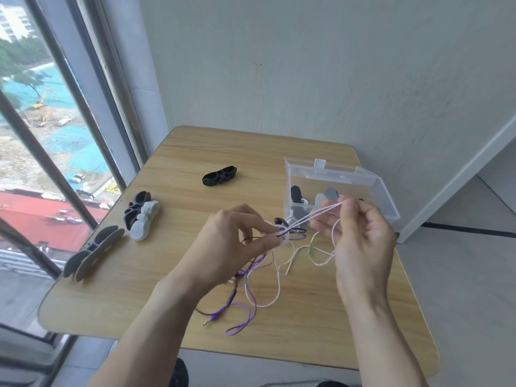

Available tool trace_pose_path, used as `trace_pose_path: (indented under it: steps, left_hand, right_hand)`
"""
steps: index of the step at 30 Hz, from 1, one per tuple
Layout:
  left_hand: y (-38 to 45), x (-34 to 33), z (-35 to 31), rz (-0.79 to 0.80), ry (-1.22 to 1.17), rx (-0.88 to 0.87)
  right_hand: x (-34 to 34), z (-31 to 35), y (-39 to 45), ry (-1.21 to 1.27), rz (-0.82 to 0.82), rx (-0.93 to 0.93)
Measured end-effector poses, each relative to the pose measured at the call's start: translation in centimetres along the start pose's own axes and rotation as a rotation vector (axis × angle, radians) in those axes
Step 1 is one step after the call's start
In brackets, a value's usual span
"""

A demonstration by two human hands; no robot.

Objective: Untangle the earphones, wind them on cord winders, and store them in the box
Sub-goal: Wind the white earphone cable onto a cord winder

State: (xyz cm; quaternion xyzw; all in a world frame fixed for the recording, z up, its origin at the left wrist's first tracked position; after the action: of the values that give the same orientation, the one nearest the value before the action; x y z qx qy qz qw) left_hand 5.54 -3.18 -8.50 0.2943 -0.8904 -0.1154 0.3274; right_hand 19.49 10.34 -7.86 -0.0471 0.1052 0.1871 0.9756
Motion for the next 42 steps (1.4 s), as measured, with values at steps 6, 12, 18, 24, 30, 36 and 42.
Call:
trace_pose_path:
  steps: [6,12,18,24,30,36,42]
  left_hand:
    - [0.0,0.5,0.4,0.002,0.063,0.038]
    - [-0.2,0.7,0.5,-0.01,0.216,-0.001]
    - [-0.4,-0.6,-0.6,0.028,-0.015,-0.039]
    - [-0.4,-0.9,-0.5,0.14,0.025,-0.048]
    - [-0.1,0.3,-0.7,0.033,-0.007,-0.021]
    - [-0.8,0.3,-0.2,0.06,-0.107,0.005]
    - [-0.8,-0.4,0.2,0.135,-0.178,0.055]
  right_hand:
    - [0.4,0.1,0.2,0.203,-0.046,-0.082]
    - [0.3,0.2,0.3,-0.108,0.02,0.0]
    - [-2.2,1.5,-1.7,-0.027,0.471,-0.026]
    - [-0.7,2.2,-0.8,0.046,0.226,0.123]
    - [0.7,1.1,-0.1,0.059,-0.051,0.041]
    - [0.0,-0.4,0.8,-0.233,0.208,-0.244]
    - [-1.4,-1.1,-0.6,-0.556,0.676,-0.151]
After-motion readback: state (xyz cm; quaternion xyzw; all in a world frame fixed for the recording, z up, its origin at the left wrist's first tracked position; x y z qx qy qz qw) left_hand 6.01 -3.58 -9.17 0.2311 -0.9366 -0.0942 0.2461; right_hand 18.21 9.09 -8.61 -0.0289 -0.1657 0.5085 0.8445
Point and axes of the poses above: each hand's wrist, its own y-axis towards the middle knuckle, its own x-axis out of the back of the hand, z = x × y, the point moved 4 cm from there along y, towards the middle knuckle, and after that the axes turned 13 degrees about -x, right-handed, at the moved point
